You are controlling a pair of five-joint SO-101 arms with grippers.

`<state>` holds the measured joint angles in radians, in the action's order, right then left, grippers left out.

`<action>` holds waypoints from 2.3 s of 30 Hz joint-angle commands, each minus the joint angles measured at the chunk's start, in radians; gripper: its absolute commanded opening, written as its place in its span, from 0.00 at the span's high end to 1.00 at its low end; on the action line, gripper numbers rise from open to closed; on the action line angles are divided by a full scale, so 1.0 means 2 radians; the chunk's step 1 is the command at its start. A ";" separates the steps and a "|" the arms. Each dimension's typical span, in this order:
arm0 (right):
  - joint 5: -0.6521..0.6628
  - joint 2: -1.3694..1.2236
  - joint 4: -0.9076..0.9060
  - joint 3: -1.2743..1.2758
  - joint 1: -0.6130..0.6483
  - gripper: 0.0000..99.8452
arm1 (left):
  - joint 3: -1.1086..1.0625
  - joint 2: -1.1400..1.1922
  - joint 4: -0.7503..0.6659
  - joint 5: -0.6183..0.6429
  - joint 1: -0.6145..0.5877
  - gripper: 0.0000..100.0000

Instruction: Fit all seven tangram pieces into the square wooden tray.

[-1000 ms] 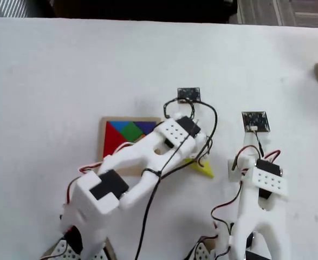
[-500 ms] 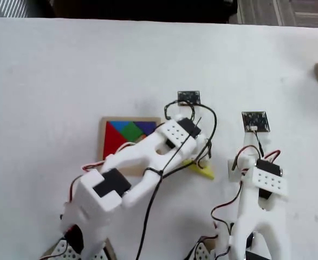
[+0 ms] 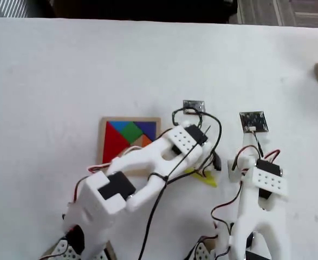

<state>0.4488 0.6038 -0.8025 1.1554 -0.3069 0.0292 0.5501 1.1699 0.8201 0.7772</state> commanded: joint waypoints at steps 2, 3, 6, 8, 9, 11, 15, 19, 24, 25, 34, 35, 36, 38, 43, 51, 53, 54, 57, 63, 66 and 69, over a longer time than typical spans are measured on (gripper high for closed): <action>0.008 0.010 0.007 -0.002 0.007 0.98 | 0.000 0.002 0.027 0.017 0.007 0.58; 0.008 0.010 0.007 -0.002 0.007 0.98 | 0.000 0.002 0.027 0.017 0.007 0.58; 0.008 0.010 0.007 -0.002 0.007 0.98 | -0.002 0.003 0.027 0.018 0.007 0.58; 0.010 0.010 0.007 0.001 0.007 0.98 | -0.004 0.003 0.025 0.018 0.006 0.58; 0.011 0.010 0.007 0.002 0.007 0.98 | -0.005 0.004 0.025 0.016 0.007 0.58; 0.011 0.010 0.007 0.002 0.007 0.98 | -0.005 0.007 0.022 0.017 0.013 0.58; 0.012 0.010 0.007 0.002 0.007 0.98 | 0.009 0.033 0.025 0.015 0.015 0.58; 0.012 0.010 0.007 0.002 0.007 0.98 | 0.021 0.039 0.040 0.014 0.015 0.66; 0.012 0.010 0.007 0.002 0.007 0.98 | 0.021 0.039 0.039 -0.014 0.016 0.87; 0.012 0.010 0.007 0.002 0.007 0.98 | 0.021 0.039 0.039 -0.022 0.016 0.91; 0.012 0.010 0.007 0.002 0.007 0.98 | 0.023 0.037 0.069 -0.088 0.010 0.92; 0.012 0.010 0.007 0.002 0.007 0.98 | 0.025 0.036 0.080 -0.108 0.003 0.92; 0.012 0.010 0.007 0.002 0.007 0.98 | 0.025 0.034 0.087 -0.133 -0.003 0.92; 0.012 0.010 0.007 0.002 0.007 0.98 | 0.025 0.032 0.096 -0.177 -0.023 0.92; 0.012 0.010 0.007 0.002 0.007 0.98 | 0.044 0.003 0.143 -0.212 -0.059 0.92; 0.012 0.010 0.007 0.002 0.007 0.98 | -0.102 -0.160 0.104 -0.178 -0.033 0.67; 0.012 0.010 0.007 0.002 0.007 0.98 | -0.160 -0.201 0.085 -0.160 -0.026 0.56; 0.012 0.010 0.007 0.002 0.007 0.98 | -0.185 -0.219 0.081 -0.157 -0.026 0.51; 0.013 0.010 0.007 0.002 0.007 0.98 | -0.237 -0.254 0.081 -0.159 -0.030 0.46; 0.013 0.010 0.007 0.002 0.007 0.98 | -0.293 -0.259 0.059 -0.158 -0.033 0.55; 0.013 0.010 0.007 0.002 0.007 0.98 | -0.306 -0.259 0.041 -0.157 -0.031 0.62; 0.013 0.010 0.007 0.002 0.007 0.98 | -0.323 -0.258 0.015 -0.157 -0.029 0.70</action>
<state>0.4611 0.6038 -0.8025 1.1661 -0.3069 -0.5953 0.0836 1.2651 0.4948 0.7112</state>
